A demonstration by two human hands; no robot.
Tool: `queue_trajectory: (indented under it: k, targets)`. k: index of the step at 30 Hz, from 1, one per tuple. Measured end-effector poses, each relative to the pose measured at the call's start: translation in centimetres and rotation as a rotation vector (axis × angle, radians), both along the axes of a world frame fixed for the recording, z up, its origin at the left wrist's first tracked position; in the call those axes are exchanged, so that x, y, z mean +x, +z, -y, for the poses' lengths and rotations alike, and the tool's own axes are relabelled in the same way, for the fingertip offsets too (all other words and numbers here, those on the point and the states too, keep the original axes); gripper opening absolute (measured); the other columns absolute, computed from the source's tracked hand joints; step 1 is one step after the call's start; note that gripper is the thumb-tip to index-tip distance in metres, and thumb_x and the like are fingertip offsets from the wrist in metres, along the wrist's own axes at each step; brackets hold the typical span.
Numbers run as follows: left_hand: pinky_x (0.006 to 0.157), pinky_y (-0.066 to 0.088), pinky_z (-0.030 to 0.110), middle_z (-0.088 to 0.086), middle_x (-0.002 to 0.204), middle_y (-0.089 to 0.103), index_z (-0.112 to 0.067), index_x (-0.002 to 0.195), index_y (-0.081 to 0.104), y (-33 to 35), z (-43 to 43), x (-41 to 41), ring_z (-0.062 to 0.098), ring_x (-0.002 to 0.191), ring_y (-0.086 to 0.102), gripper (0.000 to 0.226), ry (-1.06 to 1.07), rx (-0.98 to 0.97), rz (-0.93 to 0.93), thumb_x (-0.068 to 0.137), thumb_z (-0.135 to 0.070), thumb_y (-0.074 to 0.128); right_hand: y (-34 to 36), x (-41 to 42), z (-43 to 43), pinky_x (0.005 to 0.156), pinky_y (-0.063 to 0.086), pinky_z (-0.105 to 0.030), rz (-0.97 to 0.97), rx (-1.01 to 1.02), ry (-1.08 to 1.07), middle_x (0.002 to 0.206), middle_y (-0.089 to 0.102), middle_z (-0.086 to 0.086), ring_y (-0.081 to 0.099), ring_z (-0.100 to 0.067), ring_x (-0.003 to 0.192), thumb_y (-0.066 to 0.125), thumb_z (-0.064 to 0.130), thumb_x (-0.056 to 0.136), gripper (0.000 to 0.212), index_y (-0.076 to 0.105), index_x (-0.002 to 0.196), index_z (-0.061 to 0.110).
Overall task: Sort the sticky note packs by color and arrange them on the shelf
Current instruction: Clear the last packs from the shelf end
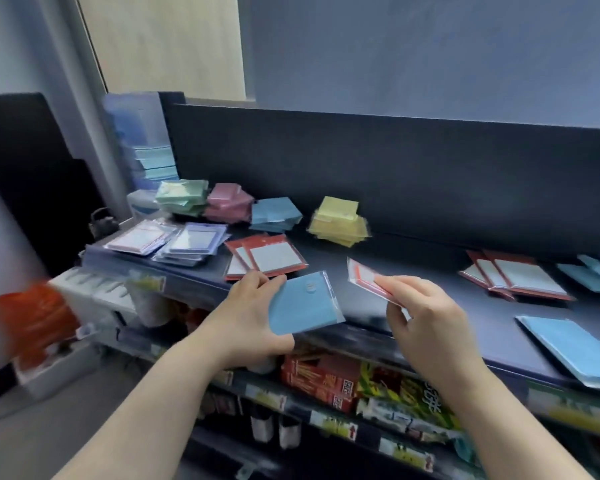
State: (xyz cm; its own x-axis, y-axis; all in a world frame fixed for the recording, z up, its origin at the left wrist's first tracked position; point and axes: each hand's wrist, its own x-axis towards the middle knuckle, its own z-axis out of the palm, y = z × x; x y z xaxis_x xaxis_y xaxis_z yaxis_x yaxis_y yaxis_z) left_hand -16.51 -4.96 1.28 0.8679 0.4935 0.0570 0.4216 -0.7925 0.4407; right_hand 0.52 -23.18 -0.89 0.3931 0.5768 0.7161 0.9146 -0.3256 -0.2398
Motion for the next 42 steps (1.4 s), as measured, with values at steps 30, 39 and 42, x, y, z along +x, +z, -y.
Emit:
queue_trajectory:
  k: [30, 39, 42]
  targets:
    - [0.108, 0.032, 0.034, -0.003, 0.129, 0.028, -0.023, 0.151, 0.020, -2.5, -36.1, -19.6, 0.020, 0.129, 0.029, 0.101, 0.405, -0.025, 0.056, 0.064, -0.051, 0.063, 0.1, -14.3, -43.5, 0.068, 0.054, -0.041, 0.124, -0.273, 0.245, 0.093, 0.069, -0.007, 0.063, -0.034, 0.080, 0.059, 0.002, 0.074, 0.033, 0.071, 0.102, 0.015]
    - [0.104, 0.035, 0.035, -0.002, 0.131, 0.026, -0.024, 0.151, 0.016, -2.5, -37.6, -19.3, 0.018, 0.127, 0.028, 0.096, 0.431, 0.000, 0.068, 0.073, -0.043, 0.069, 0.6, -15.2, -44.8, 0.111, 0.020, -0.039, -0.035, -0.767, 0.179, 0.145, 0.039, 0.003, 0.033, -0.022, 0.132, 0.033, 0.058, 0.094, 0.050, 0.038, 0.139, 0.036]
    - [0.104, 0.034, 0.034, -0.002, 0.129, 0.027, -0.024, 0.151, 0.017, -2.2, -37.2, -17.0, 0.018, 0.124, 0.030, 0.098, 0.367, -0.009, 0.074, 0.070, -0.047, 0.068, 1.4, -14.3, -42.9, 0.114, 0.018, -0.039, -0.073, -0.720, 0.151, 0.148, 0.036, 0.006, 0.030, -0.019, 0.134, 0.037, 0.058, 0.094, 0.054, 0.034, 0.143, 0.035]
